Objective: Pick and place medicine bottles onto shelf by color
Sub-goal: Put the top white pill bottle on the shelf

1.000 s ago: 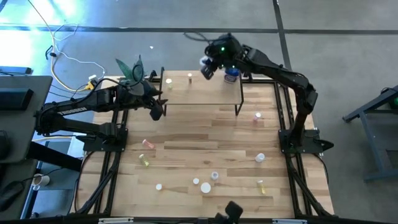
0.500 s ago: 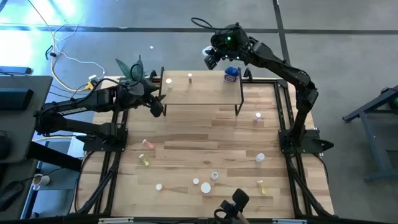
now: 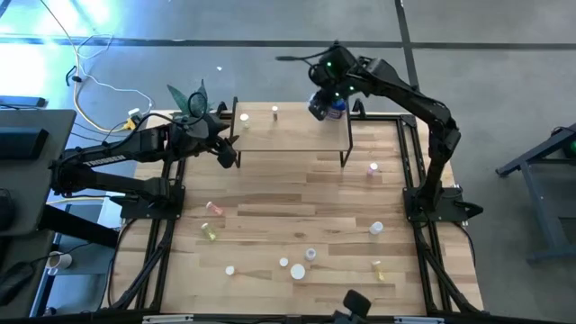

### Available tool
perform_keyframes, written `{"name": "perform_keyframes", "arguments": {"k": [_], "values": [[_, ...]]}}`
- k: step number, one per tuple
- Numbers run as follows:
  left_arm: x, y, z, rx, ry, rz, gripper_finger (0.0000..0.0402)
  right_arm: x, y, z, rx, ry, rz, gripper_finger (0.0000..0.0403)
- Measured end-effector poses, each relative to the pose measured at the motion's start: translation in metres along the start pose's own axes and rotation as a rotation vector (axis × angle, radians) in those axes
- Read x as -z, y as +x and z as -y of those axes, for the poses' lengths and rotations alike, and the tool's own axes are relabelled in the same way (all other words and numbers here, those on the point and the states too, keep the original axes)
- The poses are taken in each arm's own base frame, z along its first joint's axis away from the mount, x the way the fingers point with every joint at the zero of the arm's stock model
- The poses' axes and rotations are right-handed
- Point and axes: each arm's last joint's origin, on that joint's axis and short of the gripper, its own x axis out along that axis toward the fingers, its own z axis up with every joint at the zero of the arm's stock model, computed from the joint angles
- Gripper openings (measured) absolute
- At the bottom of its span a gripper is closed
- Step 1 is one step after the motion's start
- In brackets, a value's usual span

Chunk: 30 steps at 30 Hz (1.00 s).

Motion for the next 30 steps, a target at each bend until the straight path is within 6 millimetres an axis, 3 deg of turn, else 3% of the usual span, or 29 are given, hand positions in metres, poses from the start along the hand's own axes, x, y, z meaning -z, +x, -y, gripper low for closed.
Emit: {"name": "perform_keyframes", "arguments": {"k": [11, 30], "values": [[0.0, 0.0, 0.0, 0.0, 0.0, 0.0, 0.0209, 0.021, 0.0, -0.001, -0.009, 0.011, -0.21, 0.0119], [0.0, 0.0, 0.0, 0.001, 0.002, 0.0, 0.0209, 0.047, 0.045, -0.023, -0.036, 0.009, -0.316, 0.0119]]}}
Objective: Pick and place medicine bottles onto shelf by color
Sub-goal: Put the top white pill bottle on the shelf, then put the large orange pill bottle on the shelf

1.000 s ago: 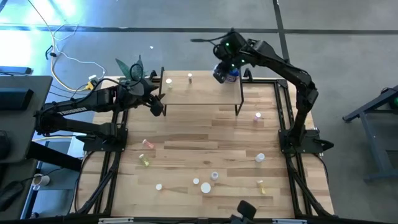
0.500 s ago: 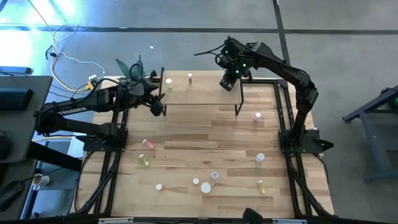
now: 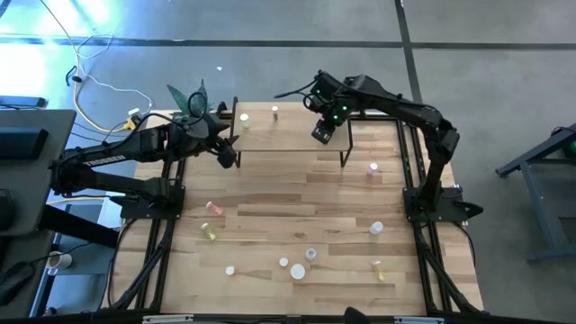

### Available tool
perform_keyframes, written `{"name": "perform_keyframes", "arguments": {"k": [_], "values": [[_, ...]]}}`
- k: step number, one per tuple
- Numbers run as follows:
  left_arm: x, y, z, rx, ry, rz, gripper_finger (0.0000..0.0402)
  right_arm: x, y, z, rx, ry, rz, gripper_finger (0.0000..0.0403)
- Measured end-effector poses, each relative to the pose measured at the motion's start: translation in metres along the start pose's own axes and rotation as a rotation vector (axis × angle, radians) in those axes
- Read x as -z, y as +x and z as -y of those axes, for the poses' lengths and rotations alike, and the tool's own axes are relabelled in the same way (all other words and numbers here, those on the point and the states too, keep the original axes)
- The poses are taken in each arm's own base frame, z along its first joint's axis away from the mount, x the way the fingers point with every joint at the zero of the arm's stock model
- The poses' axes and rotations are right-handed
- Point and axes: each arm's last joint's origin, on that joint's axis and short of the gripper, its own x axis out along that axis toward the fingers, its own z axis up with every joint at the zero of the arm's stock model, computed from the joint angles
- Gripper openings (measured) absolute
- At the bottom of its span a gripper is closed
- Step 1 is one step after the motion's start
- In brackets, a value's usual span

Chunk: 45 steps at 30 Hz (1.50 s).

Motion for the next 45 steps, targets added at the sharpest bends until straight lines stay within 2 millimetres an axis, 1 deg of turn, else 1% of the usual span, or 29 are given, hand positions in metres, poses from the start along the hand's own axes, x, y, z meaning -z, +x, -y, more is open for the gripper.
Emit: {"name": "perform_keyframes", "arguments": {"k": [3, 11, 14, 18, 21, 26, 35, 39, 45], "values": [[0.0, 0.0, 0.0, 0.0, 0.025, 0.0, 0.0209, 0.003, 0.006, 0.0, 0.006, 0.004, -0.011, 0.0119], [0.0, 0.0, 0.0, 0.004, 0.041, 0.0, 0.0209, 0.004, 0.007, 0.0, 0.02, 0.0, -0.02, 0.0123], [0.0, 0.0, 0.0, 0.004, 0.041, -0.001, 0.0209, 0.004, 0.007, 0.0, 0.021, -0.001, -0.021, 0.0142], [0.0, 0.0, 0.0, 0.01, 0.037, -0.002, 0.0209, 0.005, 0.011, 0.001, 0.026, 0.001, -0.037, 0.0181], [0.0, 0.0, 0.001, 0.045, 0.024, -0.009, 0.0209, 0.005, 0.011, 0.001, 0.026, 0.021, -0.032, 0.0206], [0.001, 0.0, 0.002, 0.082, 0.025, -0.017, 0.0209, 0.004, 0.009, 0.002, 0.027, 0.047, -0.018, 0.022], [0.001, 0.0, 0.002, 0.082, 0.025, -0.018, 0.0209, 0.002, -0.005, -0.001, 0.019, 0.094, 0.043, 0.0222], [0.001, 0.0, 0.003, 0.091, 0.025, -0.02, 0.0209, -0.001, -0.018, -0.005, 0.013, 0.12, 0.066, 0.0222], [0.001, 0.0, 0.003, 0.115, 0.04, -0.024, 0.0209, -0.01, -0.043, -0.012, 0.032, 0.146, 0.158, 0.0222]]}}
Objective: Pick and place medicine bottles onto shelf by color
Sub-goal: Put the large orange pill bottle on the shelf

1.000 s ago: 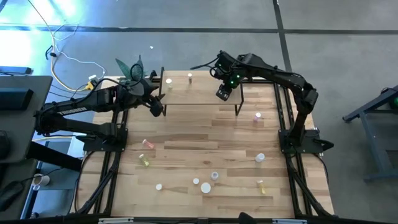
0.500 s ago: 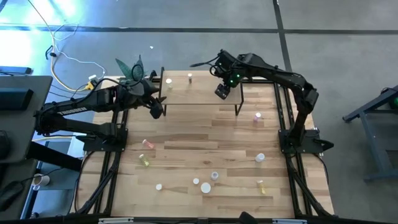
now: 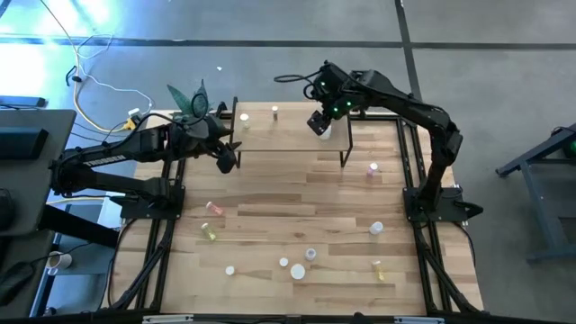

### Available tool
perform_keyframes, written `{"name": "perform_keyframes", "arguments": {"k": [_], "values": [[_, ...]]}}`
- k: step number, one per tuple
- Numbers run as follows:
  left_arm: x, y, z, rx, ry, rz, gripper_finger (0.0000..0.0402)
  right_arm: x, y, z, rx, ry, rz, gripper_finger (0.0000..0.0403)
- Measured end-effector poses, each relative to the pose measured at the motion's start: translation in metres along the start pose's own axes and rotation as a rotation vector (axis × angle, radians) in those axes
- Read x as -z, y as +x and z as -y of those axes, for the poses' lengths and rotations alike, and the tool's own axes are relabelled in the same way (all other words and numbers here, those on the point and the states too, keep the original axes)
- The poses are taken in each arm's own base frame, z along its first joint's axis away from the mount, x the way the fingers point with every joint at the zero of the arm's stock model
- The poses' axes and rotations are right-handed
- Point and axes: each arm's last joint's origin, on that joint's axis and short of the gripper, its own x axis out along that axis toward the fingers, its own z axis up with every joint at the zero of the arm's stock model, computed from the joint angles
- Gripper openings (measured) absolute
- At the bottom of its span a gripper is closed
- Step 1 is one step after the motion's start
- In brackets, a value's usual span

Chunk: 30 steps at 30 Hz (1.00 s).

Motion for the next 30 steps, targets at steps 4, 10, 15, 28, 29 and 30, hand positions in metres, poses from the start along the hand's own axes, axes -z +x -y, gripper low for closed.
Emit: {"name": "perform_keyframes", "arguments": {"k": [4, 10, 15, 28, 29, 30], "values": [[0.0, 0.0, 0.0, 0.001, 0.034, 0.001, 0.0209, 0.001, -0.013, -0.009, 0.003, -0.003, -0.007, 0.0222], [0.0, 0.0, 0.002, 0.079, 0.038, -0.01, 0.0209, 0.009, -0.031, -0.033, -0.007, -0.056, 0.04, 0.0222], [0.0, 0.0, 0.004, 0.131, 0.038, -0.018, 0.0209, 0.024, -0.04, -0.062, -0.028, -0.132, 0.044, 0.0222], [-0.024, -0.024, 0.002, 0.211, 0.057, 0.041, 0.0209, 0.091, -0.004, -0.148, -0.119, -0.228, -0.102, 0.0222], [-0.024, -0.024, 0.002, 0.211, 0.056, 0.039, 0.0209, 0.096, -0.002, -0.154, -0.128, -0.228, -0.103, 0.0222], [-0.024, -0.024, 0.002, 0.217, 0.053, 0.035, 0.0209, 0.101, 0.001, -0.16, -0.139, -0.229, -0.102, 0.0222]]}}
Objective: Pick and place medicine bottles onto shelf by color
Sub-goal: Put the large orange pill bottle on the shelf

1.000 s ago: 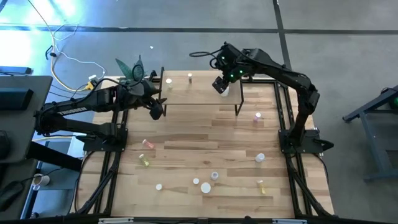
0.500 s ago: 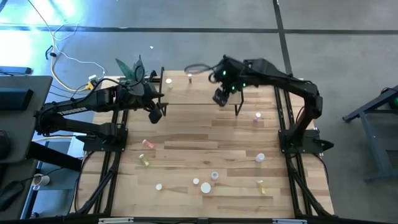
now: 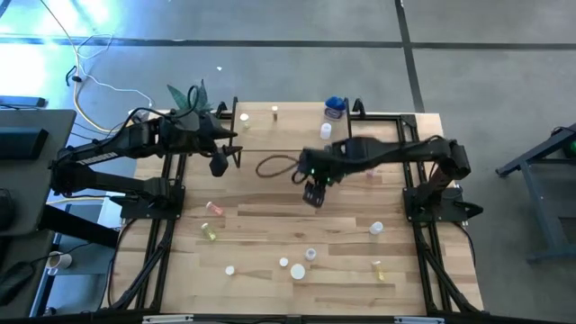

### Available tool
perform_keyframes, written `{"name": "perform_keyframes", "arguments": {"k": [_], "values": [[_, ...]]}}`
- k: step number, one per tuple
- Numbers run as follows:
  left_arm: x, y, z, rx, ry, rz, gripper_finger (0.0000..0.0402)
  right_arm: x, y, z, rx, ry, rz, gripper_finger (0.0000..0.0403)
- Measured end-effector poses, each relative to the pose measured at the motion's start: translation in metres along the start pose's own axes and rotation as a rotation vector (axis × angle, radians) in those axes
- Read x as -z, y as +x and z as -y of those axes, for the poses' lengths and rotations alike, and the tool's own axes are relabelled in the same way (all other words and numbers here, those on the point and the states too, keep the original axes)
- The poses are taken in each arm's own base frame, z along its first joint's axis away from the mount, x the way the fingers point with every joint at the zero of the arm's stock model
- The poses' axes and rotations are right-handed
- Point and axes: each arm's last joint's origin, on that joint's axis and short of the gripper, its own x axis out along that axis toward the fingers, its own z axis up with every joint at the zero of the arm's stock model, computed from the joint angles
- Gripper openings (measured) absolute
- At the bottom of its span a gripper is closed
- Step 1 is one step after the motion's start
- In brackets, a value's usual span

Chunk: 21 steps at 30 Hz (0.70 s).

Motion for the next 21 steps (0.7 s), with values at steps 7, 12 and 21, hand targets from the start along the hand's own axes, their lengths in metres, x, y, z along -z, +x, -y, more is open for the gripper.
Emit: {"name": "perform_keyframes", "arguments": {"k": [7, 12, 21], "values": [[0.005, -0.001, 0.007, 0.128, 0.014, -0.058, 0.0209, 0.033, 0.025, -0.043, -0.115, -0.006, -0.062, 0.0222], [0.008, -0.002, 0.014, 0.16, 0.017, -0.085, 0.0209, 0.053, 0.035, -0.075, -0.265, -0.062, -0.056, 0.0222], [0.009, -0.004, 0.021, 0.192, 0.003, -0.092, 0.0209, 0.069, 0.031, -0.106, -0.36, -0.113, -0.002, 0.0222]]}}
